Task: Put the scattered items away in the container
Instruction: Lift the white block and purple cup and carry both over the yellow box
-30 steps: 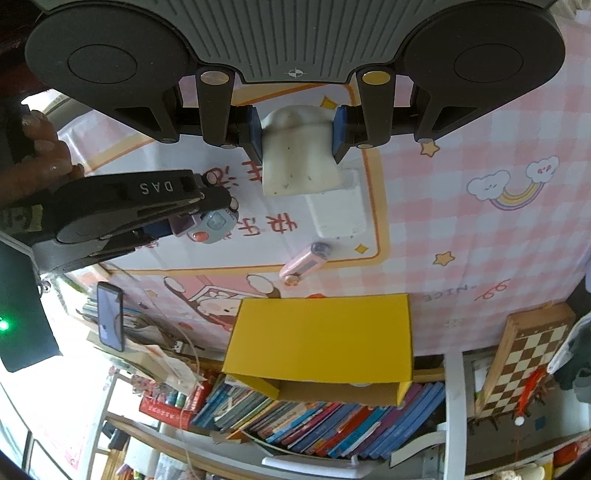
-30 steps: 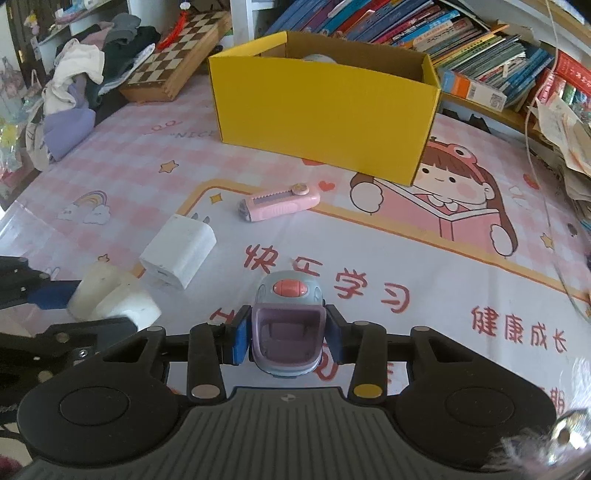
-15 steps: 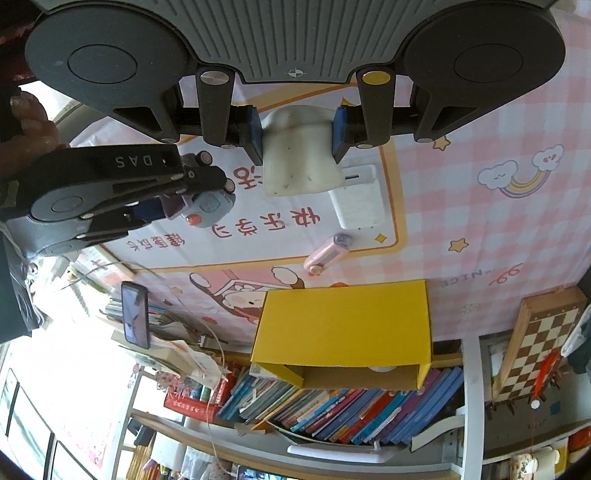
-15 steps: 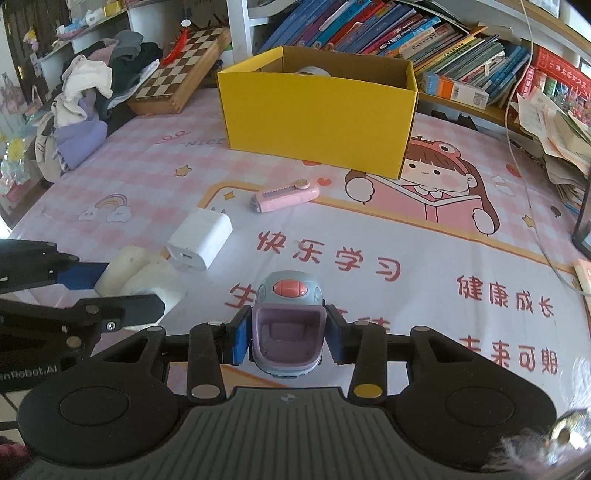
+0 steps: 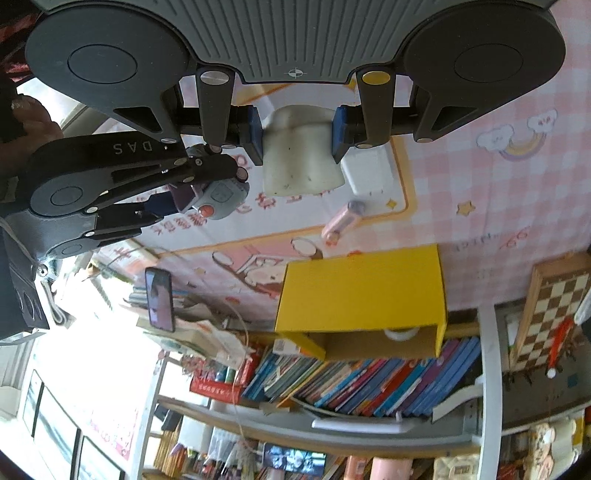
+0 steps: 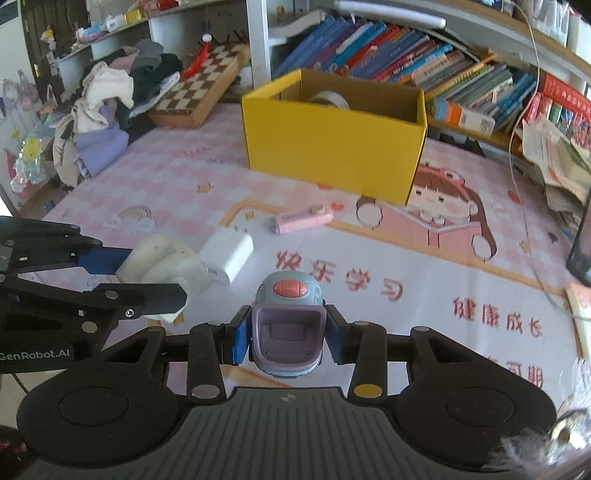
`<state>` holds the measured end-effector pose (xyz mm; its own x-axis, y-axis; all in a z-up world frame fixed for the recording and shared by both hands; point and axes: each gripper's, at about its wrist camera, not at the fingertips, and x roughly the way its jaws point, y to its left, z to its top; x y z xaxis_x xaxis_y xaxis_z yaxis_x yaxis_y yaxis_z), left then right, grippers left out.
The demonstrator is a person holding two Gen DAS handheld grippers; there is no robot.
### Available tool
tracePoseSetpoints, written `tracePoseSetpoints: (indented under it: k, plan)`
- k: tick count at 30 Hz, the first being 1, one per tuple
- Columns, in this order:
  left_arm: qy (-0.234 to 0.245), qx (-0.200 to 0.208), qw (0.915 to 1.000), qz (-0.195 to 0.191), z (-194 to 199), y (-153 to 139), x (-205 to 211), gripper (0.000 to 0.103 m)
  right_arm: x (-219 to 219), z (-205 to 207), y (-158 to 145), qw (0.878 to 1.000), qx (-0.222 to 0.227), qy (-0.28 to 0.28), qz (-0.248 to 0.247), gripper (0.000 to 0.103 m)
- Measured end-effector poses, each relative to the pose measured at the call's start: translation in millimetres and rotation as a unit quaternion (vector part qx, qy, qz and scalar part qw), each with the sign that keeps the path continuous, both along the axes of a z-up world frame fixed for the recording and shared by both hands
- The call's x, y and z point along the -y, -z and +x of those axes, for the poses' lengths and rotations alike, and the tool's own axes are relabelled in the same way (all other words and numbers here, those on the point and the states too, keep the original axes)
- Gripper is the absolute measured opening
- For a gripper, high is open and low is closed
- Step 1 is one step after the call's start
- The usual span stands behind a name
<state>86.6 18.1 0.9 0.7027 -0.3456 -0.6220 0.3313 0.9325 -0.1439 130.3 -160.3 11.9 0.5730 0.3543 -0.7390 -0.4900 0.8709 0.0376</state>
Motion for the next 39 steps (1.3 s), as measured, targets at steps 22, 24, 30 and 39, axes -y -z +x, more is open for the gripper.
tracePoseSetpoints:
  k: [22,24,30,39]
  plan:
    - [-0.001,0.09,0.9959,0.011,69.8,-63.2,-7.6,0.034,-3.1,75.1,-73.5,0.993,0.101,-0.06,-0.013,0.039]
    - [-0.008,0.096,0.9953,0.012,80.5,-68.5,-8.1,0.034,-3.3,89.0,-77.3,0.992,0.105,-0.065,-0.013,0.039]
    - [-0.02,0.106,0.9936,0.032,114.3,-80.6,-7.5,0.034,-3.6,134.3,-86.4,0.99,0.113,-0.08,-0.012,0.039]
    - [-0.048,0.097,0.9925,0.056,168.0,-85.1,-8.1,0.034,-3.9,202.2,-100.0,0.987,0.125,-0.102,-0.011,0.038]
